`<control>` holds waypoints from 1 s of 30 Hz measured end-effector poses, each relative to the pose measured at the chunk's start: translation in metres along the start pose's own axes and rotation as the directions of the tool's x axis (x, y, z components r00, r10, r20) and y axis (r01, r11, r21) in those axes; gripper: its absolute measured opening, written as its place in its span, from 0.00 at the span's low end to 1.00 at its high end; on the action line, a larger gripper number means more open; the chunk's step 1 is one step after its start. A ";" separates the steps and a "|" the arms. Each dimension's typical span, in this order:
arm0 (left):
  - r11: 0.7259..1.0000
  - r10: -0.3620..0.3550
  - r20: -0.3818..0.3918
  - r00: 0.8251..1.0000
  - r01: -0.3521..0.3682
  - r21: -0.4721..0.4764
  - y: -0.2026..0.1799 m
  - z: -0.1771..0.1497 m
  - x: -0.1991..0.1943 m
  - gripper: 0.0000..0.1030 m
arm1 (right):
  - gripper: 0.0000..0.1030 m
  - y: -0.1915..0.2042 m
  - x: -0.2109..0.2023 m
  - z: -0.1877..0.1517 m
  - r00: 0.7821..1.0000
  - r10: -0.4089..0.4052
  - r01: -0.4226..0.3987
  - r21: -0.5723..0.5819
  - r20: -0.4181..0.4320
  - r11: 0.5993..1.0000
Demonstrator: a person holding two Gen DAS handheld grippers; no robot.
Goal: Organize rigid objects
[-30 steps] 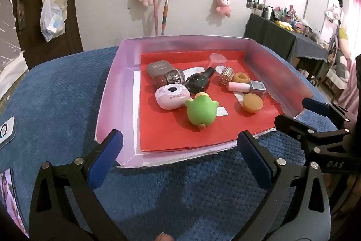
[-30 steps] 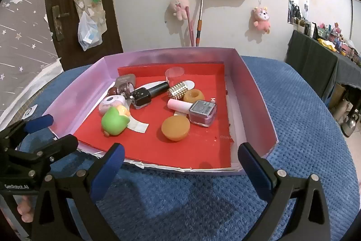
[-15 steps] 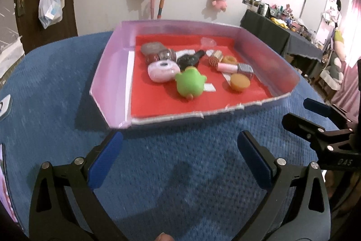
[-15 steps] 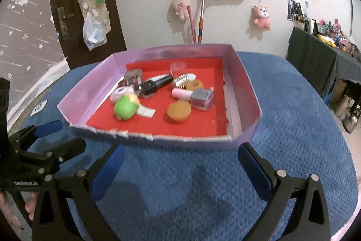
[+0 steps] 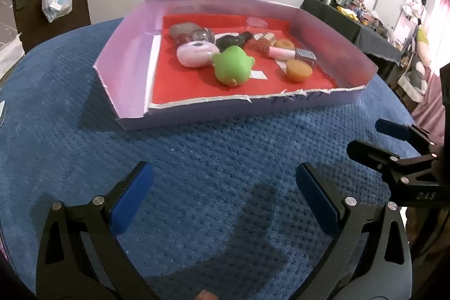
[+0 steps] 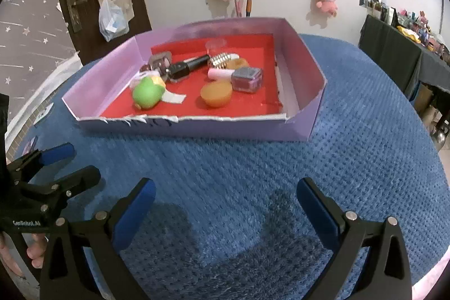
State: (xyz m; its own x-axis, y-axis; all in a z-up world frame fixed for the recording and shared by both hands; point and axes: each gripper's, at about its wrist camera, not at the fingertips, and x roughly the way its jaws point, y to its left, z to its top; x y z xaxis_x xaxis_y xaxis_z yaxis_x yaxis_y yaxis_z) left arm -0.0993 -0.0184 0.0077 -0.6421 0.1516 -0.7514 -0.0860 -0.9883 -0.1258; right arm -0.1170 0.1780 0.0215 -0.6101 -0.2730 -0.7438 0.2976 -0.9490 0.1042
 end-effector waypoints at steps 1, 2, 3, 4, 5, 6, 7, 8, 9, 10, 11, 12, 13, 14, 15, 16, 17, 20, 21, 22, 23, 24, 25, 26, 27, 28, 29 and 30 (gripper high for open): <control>1.000 0.000 -0.005 1.000 0.000 0.001 -0.001 0.000 0.001 1.00 | 1.00 0.000 0.002 -0.001 1.000 -0.002 0.002 -0.002 -0.007 1.000; 1.000 -0.002 -0.008 1.000 0.002 0.001 -0.001 0.000 0.003 1.00 | 1.00 -0.001 0.003 -0.001 1.000 -0.003 0.003 -0.003 -0.011 1.000; 1.000 -0.003 -0.010 1.000 0.003 0.001 -0.001 -0.001 0.003 1.00 | 1.00 -0.001 0.004 -0.001 1.000 -0.004 0.004 -0.004 -0.014 1.000; 1.000 -0.005 -0.012 1.000 0.005 0.002 -0.002 -0.001 0.004 1.00 | 1.00 -0.001 0.005 -0.001 1.000 -0.005 0.005 -0.005 -0.017 1.000; 1.000 -0.005 -0.013 1.000 0.005 0.003 -0.002 -0.001 0.005 1.00 | 1.00 -0.001 0.006 -0.002 1.000 -0.007 0.007 -0.007 -0.023 1.000; 1.000 -0.005 -0.015 1.000 0.005 0.005 -0.003 -0.001 0.005 1.00 | 1.00 -0.002 0.007 -0.002 1.000 -0.008 0.008 -0.008 -0.027 1.000; 1.000 -0.004 -0.016 1.000 0.004 0.006 -0.003 -0.001 0.006 1.00 | 1.00 -0.002 0.008 -0.002 1.000 -0.009 0.009 -0.008 -0.030 1.000; 1.000 -0.004 -0.019 1.000 0.004 0.006 -0.004 -0.001 0.006 1.00 | 1.00 -0.002 0.009 -0.003 0.999 -0.009 0.009 -0.006 -0.034 1.000; 1.000 -0.004 -0.020 1.000 0.004 0.006 -0.004 0.000 0.007 1.00 | 1.00 -0.002 0.010 -0.003 0.999 -0.009 0.009 -0.006 -0.036 1.000; 1.000 -0.002 -0.021 1.000 0.002 0.006 -0.004 0.000 0.007 1.00 | 1.00 -0.002 0.011 -0.003 0.999 -0.012 0.011 -0.006 -0.038 1.000; 1.000 0.000 -0.022 1.000 0.000 0.007 -0.004 0.000 0.008 1.00 | 1.00 -0.003 0.012 -0.003 0.999 -0.014 0.014 -0.006 -0.040 1.000; 1.000 0.000 -0.021 1.000 0.000 0.007 -0.004 0.000 0.008 1.00 | 1.00 -0.003 0.012 -0.003 0.999 -0.015 0.015 -0.006 -0.041 1.000; 1.000 -0.001 -0.022 1.000 0.001 0.005 -0.003 0.000 0.008 1.00 | 1.00 -0.003 0.012 -0.004 0.999 -0.015 0.015 -0.005 -0.042 1.000; 1.000 -0.001 -0.022 1.000 0.001 0.004 -0.003 0.000 0.008 1.00 | 1.00 -0.003 0.013 -0.003 0.999 -0.017 0.017 -0.005 -0.042 1.000; 1.000 0.000 -0.022 1.000 0.000 0.005 -0.003 0.000 0.008 1.00 | 1.00 -0.003 0.013 -0.003 0.999 -0.019 0.019 -0.006 -0.041 1.000; 1.000 0.001 -0.022 1.000 0.000 0.006 -0.003 0.000 0.009 1.00 | 1.00 -0.003 0.013 -0.004 0.999 -0.021 0.021 -0.007 -0.041 1.000; 1.000 0.001 -0.022 1.000 -0.001 0.007 -0.003 0.000 0.009 1.00 | 1.00 -0.004 0.014 -0.004 0.999 -0.022 0.022 -0.007 -0.042 1.000; 1.000 0.013 -0.022 1.000 -0.013 0.017 -0.005 0.000 0.009 1.00 | 1.00 -0.003 0.015 -0.004 0.999 -0.030 0.030 -0.013 -0.040 0.999; 1.000 0.022 -0.024 0.999 -0.021 0.022 -0.006 0.000 0.010 1.00 | 1.00 -0.003 0.016 -0.005 0.999 -0.034 0.033 -0.016 -0.039 0.999; 0.999 0.030 -0.027 0.999 -0.029 0.027 -0.007 0.000 0.011 1.00 | 1.00 -0.002 0.016 -0.005 0.999 -0.036 0.036 -0.018 -0.038 0.999; 0.999 0.040 -0.030 0.999 -0.039 0.035 -0.008 0.000 0.011 1.00 | 1.00 -0.002 0.016 -0.005 0.999 -0.040 0.039 -0.020 -0.036 0.999; 0.998 0.046 -0.032 0.998 -0.045 0.040 -0.009 0.000 0.012 1.00 | 1.00 -0.002 0.016 -0.006 0.998 -0.042 0.042 -0.022 -0.036 0.999; 0.998 0.053 -0.034 0.998 -0.051 0.045 -0.010 0.000 0.013 1.00 | 1.00 -0.001 0.016 -0.006 0.998 -0.046 0.045 -0.026 -0.035 0.999; 0.997 0.055 -0.035 0.998 -0.053 0.047 -0.010 0.000 0.013 1.00 | 1.00 0.000 0.016 -0.006 0.998 -0.048 0.047 -0.028 -0.035 0.998; 0.997 0.055 -0.036 0.998 -0.053 0.049 -0.011 -0.001 0.013 1.00 | 1.00 0.000 0.016 -0.006 0.998 -0.049 0.048 -0.030 -0.034 0.998; 0.997 0.055 -0.037 0.998 -0.053 0.050 -0.010 -0.001 0.013 1.00 | 1.00 0.000 0.016 -0.007 0.998 -0.050 0.049 -0.032 -0.034 0.998; 0.997 0.054 -0.037 0.998 -0.052 0.050 -0.010 -0.001 0.013 1.00 | 1.00 0.000 0.016 -0.006 0.998 -0.049 0.048 -0.032 -0.034 0.998; 0.997 0.054 -0.036 0.998 -0.052 0.050 -0.010 -0.001 0.013 1.00 | 1.00 0.000 0.016 -0.006 0.998 -0.049 0.048 -0.030 -0.034 0.998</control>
State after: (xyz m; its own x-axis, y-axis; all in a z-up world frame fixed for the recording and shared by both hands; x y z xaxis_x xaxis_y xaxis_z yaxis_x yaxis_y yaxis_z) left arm -0.1058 -0.0063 -0.0014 -0.6181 0.0987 -0.7799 -0.0907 -0.9944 -0.0539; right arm -0.1221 0.1747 0.0054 -0.5984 -0.2210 -0.7701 0.2903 -0.9557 0.0486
